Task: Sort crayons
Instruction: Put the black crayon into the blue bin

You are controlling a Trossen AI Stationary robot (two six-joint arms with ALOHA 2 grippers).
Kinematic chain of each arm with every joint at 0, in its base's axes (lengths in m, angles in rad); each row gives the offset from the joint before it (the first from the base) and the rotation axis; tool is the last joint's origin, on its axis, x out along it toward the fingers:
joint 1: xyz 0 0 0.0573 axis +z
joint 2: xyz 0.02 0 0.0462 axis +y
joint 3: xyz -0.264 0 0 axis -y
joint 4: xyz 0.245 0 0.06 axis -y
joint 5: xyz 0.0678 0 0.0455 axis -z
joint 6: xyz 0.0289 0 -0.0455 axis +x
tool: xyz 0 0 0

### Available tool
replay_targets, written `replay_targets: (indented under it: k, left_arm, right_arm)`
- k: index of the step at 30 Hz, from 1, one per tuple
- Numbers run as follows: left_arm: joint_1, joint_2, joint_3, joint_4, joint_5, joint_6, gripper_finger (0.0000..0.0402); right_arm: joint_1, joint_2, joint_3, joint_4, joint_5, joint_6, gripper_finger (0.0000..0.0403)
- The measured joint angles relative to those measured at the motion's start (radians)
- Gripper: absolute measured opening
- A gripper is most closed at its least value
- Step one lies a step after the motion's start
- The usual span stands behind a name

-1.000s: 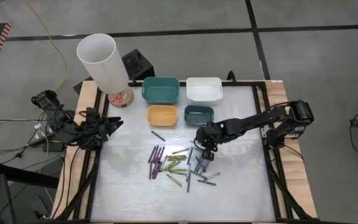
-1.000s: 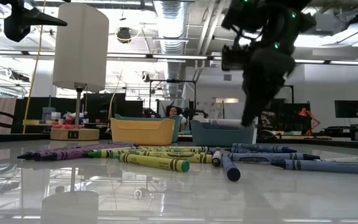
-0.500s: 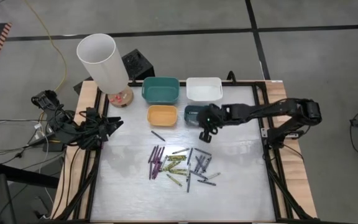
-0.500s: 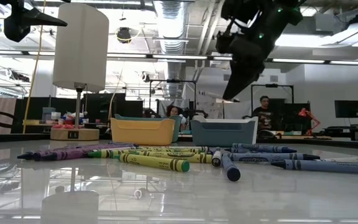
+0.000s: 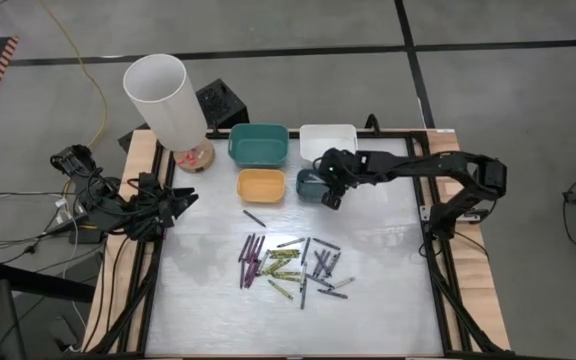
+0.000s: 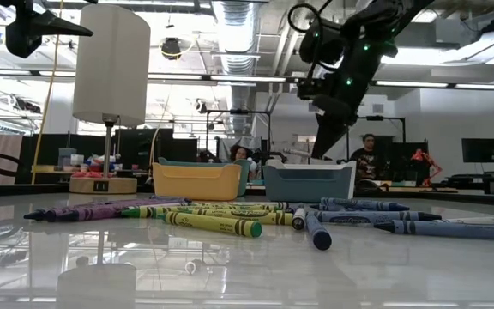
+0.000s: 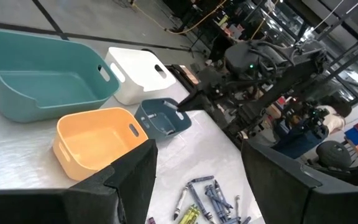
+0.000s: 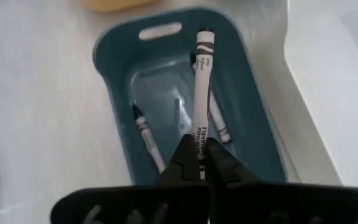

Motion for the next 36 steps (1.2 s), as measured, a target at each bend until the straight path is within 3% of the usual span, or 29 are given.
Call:
replay_targets:
  k: [18, 36]
  left_arm:
    - [0.0, 0.0, 0.0, 0.0, 0.0, -0.006, 0.0226]
    - [0.0, 0.0, -0.001, 0.0, 0.0, -0.008, 0.0226]
  right_arm:
    - [-0.006, 0.166, 0.0, 0.001, -0.026, -0.075, 0.0]
    - [-0.007, 0.162, 0.0, 0.003, -0.026, -0.082, 0.004]
